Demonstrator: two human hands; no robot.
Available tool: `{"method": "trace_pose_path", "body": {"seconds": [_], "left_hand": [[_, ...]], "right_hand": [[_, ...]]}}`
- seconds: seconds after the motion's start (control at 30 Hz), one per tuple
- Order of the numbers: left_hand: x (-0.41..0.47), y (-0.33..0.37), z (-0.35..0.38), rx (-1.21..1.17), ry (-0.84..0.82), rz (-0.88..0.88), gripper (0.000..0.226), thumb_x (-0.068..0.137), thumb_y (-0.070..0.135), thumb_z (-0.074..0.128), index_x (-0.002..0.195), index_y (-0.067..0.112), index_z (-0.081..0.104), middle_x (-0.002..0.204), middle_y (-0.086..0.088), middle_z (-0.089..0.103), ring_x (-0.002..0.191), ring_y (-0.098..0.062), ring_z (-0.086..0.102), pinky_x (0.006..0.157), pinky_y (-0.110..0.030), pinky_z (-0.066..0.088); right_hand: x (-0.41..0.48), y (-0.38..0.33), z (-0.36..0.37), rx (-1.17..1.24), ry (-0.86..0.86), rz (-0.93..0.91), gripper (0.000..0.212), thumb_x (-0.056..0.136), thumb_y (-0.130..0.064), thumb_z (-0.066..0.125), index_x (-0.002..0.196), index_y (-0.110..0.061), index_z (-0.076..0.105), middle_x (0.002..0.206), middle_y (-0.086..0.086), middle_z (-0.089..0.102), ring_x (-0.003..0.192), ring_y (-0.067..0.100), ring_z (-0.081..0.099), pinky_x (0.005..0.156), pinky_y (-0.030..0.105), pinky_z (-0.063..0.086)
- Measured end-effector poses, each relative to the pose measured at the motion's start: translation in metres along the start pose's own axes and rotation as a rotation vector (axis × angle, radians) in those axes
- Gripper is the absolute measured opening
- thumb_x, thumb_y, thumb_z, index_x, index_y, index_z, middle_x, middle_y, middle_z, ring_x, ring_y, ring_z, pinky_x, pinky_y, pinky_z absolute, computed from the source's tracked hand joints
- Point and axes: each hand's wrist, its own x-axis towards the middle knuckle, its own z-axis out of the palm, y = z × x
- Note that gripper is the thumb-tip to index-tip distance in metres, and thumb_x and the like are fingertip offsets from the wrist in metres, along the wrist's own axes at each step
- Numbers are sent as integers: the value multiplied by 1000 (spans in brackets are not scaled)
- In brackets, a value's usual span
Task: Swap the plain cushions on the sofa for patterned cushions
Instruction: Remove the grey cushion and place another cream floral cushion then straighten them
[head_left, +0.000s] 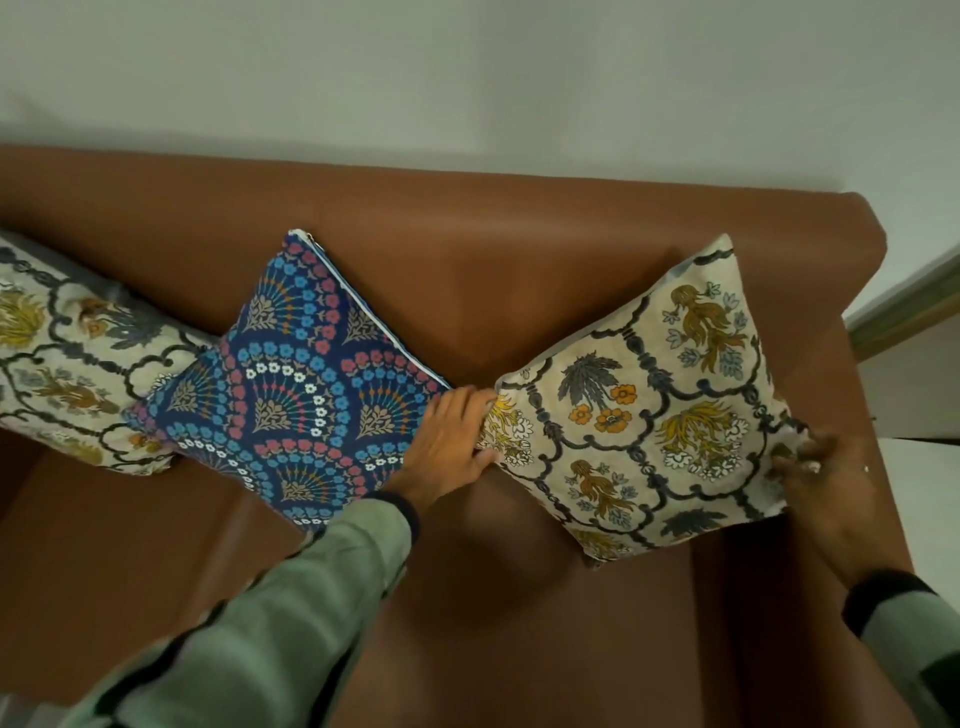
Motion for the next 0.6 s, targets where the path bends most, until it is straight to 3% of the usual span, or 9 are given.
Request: {"method": "trace_pose_path", "body": {"seconds": [0.07,0.17,0.23,0.3,0.37,0.43,0.5,0.57,0.6], "left_hand": [[9,-22,-25,180,-129,78,108,69,74,66,151,17,25,151,-11,35,142,-29,28,120,-52,15],[32,-58,-68,524,-326,184,125,57,83,66,154,23,13,153,-11,33,145,-29,24,119,-58,1],[49,-74,-90,716,-460,226,129,54,81,70,154,26,9,150,-13,37,143,-32,27,118,-60,-1],[61,-79,-96,826,-570,252,134,52,79,72,155,27,3,151,-15,37,142,-33,30,118,-61,-1],[64,-74,-85,885,-663,260,138,52,78,74,155,26,-3,153,-15,35,142,-33,32,117,-62,-1],[60,-73,-69,941,-716,261,139,56,74,75,156,23,-6,154,-14,33,141,-33,33,116,-65,-1],[50,-78,-59,960,-673,270,132,62,65,79,156,19,-3,150,-13,37,137,-32,36,116,-65,5],[38,-87,-58,941,-578,267,124,68,55,80,156,15,1,142,-12,44,128,-31,40,116,-59,12],[33,-91,-61,930,-524,259,122,70,52,79,155,14,1,137,-10,45,123,-31,41,116,-55,16]], "right_hand": [[2,-14,8,-135,103,-178,41,87,-8,63,126,-8,51,127,21,57,118,42,53,99,56,45],[-14,-52,43,-249,214,-627,43,82,-9,70,121,-16,52,121,17,59,116,37,51,100,60,40],[-28,-85,79,-391,59,-953,59,79,-17,76,130,-17,47,130,15,56,124,35,48,106,57,33],[-35,-114,118,-646,-150,-1166,86,71,-37,81,142,-21,36,146,12,46,139,30,36,115,53,22],[-37,-134,153,-985,-285,-1237,113,64,-54,80,151,-20,17,158,15,28,149,31,19,119,54,4],[-34,-142,178,-1299,-314,-1215,122,66,-58,77,154,-15,4,156,18,29,147,35,19,118,57,-7],[-29,-140,188,-1426,-272,-1196,92,76,-42,73,148,-10,25,135,14,52,132,34,41,119,57,-6],[-27,-133,188,-1378,-226,-1184,46,82,-23,65,124,-11,52,118,8,60,118,29,50,121,54,4],[-26,-130,188,-1355,-206,-1168,35,82,-18,63,116,-12,58,114,7,61,116,28,51,121,52,8]]}}
